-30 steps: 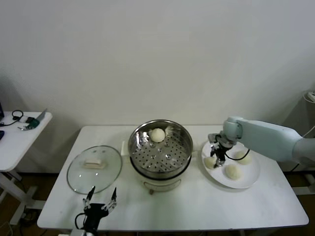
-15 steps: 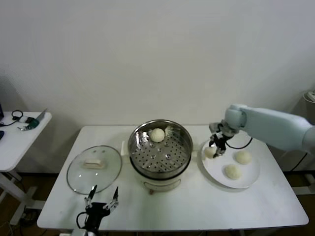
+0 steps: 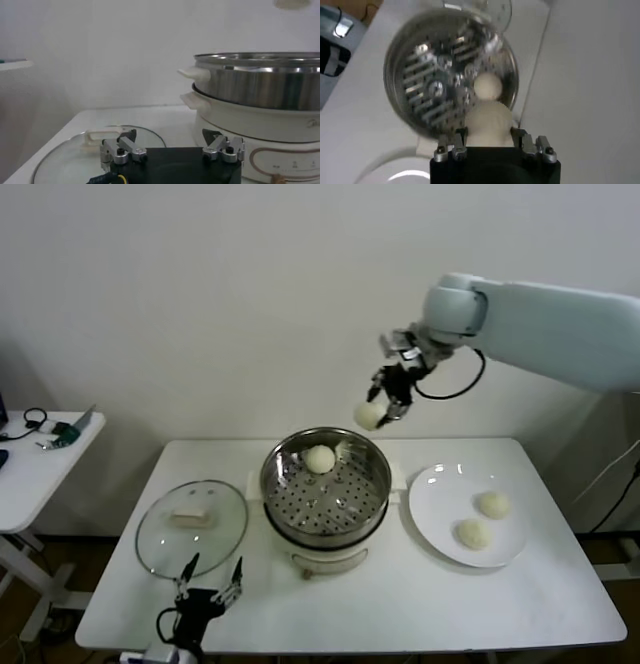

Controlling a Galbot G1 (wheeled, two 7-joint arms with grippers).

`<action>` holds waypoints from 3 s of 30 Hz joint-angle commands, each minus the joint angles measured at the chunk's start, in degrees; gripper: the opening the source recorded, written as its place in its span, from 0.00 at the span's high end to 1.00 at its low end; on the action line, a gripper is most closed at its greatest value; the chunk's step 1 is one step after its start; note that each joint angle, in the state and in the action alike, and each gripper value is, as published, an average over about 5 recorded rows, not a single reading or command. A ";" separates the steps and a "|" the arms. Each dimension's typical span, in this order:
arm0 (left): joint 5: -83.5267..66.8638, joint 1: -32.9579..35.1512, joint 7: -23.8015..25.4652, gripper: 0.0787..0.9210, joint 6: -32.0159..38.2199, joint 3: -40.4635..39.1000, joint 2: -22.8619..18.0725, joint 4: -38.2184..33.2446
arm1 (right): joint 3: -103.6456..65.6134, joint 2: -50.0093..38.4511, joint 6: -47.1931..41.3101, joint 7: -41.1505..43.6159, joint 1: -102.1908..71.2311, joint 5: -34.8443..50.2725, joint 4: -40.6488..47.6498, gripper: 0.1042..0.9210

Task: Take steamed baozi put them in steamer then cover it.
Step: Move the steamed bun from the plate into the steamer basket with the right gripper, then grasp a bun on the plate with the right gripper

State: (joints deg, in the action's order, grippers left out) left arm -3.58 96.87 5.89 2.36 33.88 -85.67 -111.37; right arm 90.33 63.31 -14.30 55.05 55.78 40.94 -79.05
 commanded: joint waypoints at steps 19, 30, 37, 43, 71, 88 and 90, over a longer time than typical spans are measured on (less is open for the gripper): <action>-1.02 -0.16 -0.10 0.12 0.09 0.93 0.10 0.21 | 1.60 17.44 -8.60 -12.58 -19.03 -9.69 4.80 0.39; -0.89 -0.27 -0.07 0.12 -0.01 0.88 -0.05 0.08 | -0.39 17.74 -8.76 -15.19 -20.45 -9.92 5.62 0.36; -0.62 0.09 0.05 0.12 -0.50 0.75 0.01 -0.87 | 1.08 11.82 -3.07 -7.80 -9.88 -5.92 1.68 0.15; -0.34 0.62 0.18 0.12 -0.77 0.39 0.28 -1.57 | 4.09 -0.56 0.80 1.67 0.41 0.69 -1.50 0.12; 0.48 0.72 0.76 0.12 -1.47 1.28 -0.24 -2.22 | -11.64 -31.73 4.11 0.96 -38.13 -30.84 6.53 0.12; 0.83 1.78 0.67 0.12 -1.34 1.74 -1.06 -2.03 | -19.47 -23.89 5.27 0.35 -46.60 -32.97 16.11 0.13; 0.85 1.71 0.67 0.12 -1.40 1.71 -1.10 -2.08 | -19.51 -23.62 5.25 0.50 -46.68 -32.96 16.12 0.16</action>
State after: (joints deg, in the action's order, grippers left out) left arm -2.83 98.51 6.58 1.07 35.64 -86.68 -113.47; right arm 75.02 38.03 -9.37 55.77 14.36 9.77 -66.59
